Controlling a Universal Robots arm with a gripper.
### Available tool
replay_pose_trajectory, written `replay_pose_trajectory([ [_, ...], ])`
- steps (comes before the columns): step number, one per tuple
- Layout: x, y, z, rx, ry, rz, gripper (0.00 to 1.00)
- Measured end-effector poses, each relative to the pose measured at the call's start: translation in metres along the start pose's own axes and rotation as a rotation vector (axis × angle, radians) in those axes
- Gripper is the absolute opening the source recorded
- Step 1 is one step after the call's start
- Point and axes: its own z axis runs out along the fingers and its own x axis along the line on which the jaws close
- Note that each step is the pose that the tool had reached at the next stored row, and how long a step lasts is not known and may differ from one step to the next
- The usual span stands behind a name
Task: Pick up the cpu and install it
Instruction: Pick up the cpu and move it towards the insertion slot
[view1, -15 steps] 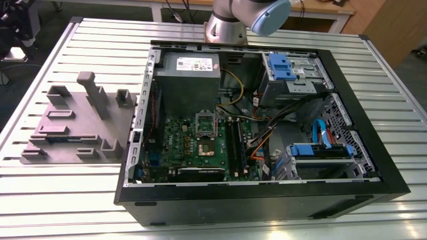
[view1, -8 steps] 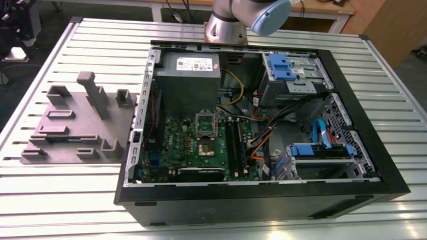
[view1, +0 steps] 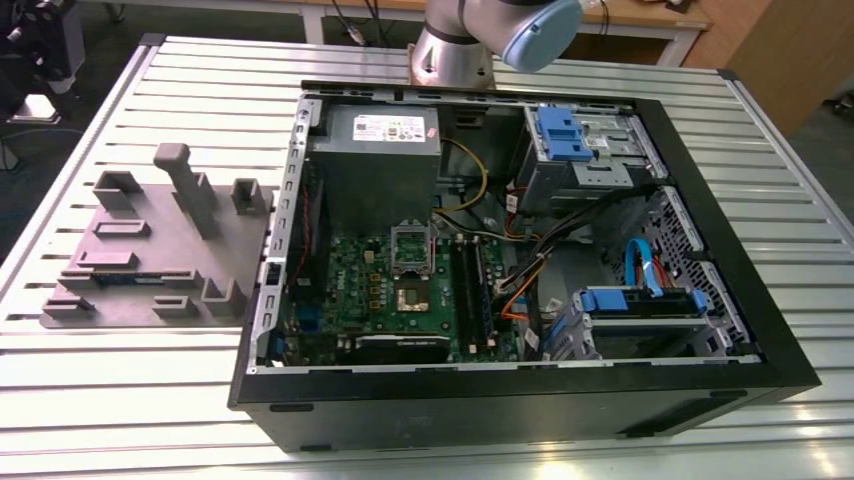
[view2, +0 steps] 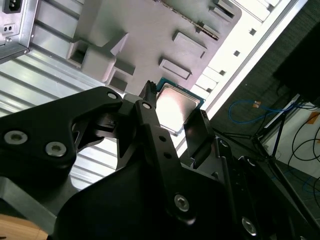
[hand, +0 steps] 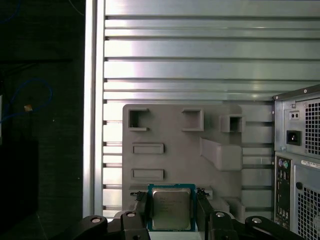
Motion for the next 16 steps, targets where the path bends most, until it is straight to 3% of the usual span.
replay_pose_trajectory([
  [16,-0.0045,0.0000,0.0000,0.0000,0.0000,0.000,0.47],
])
